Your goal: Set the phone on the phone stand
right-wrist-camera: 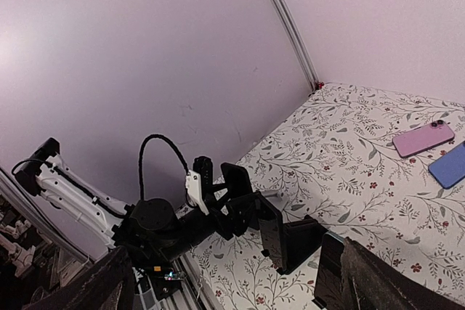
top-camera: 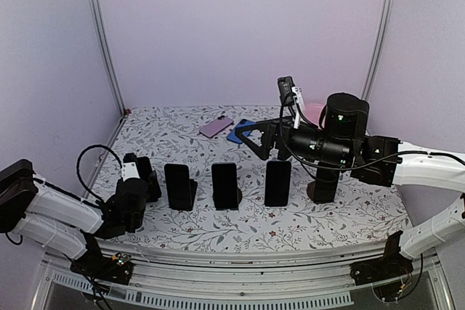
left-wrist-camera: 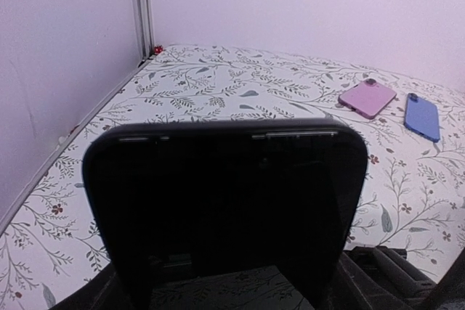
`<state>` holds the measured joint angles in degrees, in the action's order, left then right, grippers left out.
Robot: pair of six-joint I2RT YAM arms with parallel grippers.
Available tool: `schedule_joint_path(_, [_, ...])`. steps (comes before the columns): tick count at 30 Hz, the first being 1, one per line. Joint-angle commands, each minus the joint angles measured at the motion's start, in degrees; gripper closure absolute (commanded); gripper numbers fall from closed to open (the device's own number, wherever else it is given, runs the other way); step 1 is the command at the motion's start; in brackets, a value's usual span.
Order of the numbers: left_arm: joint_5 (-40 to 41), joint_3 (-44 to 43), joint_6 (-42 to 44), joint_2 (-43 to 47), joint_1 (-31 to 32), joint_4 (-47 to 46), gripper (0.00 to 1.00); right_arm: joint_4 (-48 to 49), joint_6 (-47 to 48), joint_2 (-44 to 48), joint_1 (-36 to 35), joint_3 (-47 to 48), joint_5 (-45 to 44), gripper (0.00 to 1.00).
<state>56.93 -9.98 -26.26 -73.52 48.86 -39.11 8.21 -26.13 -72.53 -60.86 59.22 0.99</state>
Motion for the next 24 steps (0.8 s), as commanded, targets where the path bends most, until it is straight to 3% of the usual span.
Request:
schedule_joint_path(1, [2.6, 1.2, 3.6, -2.6, 1.3, -10.7, 0.55, 1.2, -0.3, 1.3, -0.4, -0.7, 0.7, 0.01])
schedule_joint_path(24, [6.7, 1.5, 2.5, -10.4, 2.7, -18.0, 0.55, 1.7, -0.3, 2.4, -0.4, -2.0, 1.2, 0.01])
